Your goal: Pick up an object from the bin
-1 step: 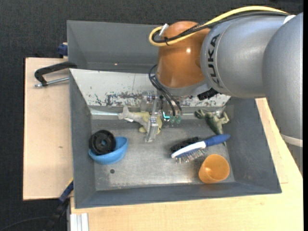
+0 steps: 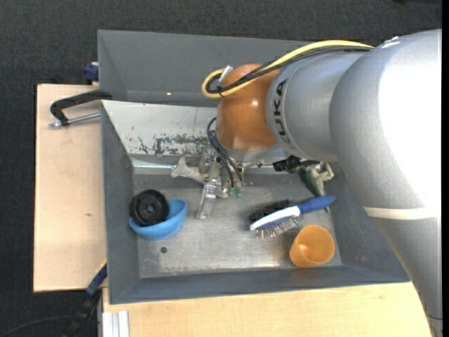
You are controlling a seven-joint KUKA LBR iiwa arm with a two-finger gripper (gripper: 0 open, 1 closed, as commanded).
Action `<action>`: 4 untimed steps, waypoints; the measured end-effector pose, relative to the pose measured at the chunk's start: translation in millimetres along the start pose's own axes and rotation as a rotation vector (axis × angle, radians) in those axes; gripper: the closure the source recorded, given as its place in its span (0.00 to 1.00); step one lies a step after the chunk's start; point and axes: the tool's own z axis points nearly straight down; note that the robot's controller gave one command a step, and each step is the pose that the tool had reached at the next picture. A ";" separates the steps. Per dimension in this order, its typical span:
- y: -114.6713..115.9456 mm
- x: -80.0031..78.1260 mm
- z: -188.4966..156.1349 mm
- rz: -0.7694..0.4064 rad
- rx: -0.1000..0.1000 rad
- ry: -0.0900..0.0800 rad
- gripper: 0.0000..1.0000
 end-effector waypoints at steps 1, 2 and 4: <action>1.5 -2.0 -2.6 -0.001 -0.001 -0.005 0.00; 2.7 -4.0 -4.9 0.000 -0.001 -0.005 0.00; 4.5 -7.1 -8.6 0.001 -0.001 -0.003 0.00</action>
Offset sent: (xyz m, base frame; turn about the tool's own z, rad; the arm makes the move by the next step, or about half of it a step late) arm 0.0000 0.0000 0.0000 0.0000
